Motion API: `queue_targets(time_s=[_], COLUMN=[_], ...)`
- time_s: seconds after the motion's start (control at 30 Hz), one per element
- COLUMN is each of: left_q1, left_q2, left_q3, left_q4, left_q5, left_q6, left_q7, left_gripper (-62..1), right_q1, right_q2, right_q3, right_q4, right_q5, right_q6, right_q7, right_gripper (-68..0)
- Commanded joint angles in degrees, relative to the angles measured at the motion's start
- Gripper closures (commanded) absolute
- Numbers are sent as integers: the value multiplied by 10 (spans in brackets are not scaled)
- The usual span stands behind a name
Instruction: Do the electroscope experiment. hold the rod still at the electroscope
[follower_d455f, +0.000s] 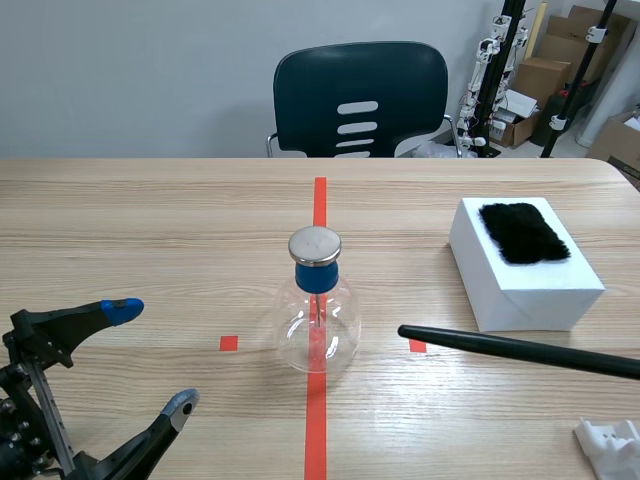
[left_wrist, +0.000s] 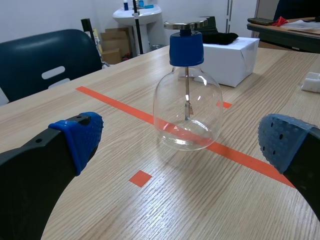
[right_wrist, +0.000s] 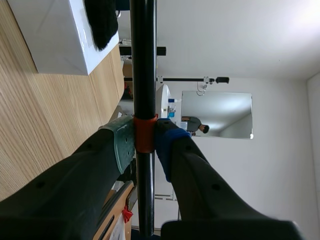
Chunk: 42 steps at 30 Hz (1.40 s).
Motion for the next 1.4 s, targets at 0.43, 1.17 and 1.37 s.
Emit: queue_targets(time_s=[0.43,1.17,1.37], left_q1=[-2,-2,-2], left_q2=[2,2,2], left_q3=[-1,-1,-1], left_q4=[6,6,6], left_q5=[-4,-4,-4], left_q6=[-1,-1,-1], left_q7=[-12,-12,-12], left_gripper=[-623,-623,-623], right_q1=[-1,-1,-1], right_q2=[2,14,66], right_q3=[9,9,9], right_q4=[16,16,53], right_q5=[10,70,67], right_q6=[-9,8,8], right_q7=[-3,-69,-146], right_gripper=[-4,-4,-4])
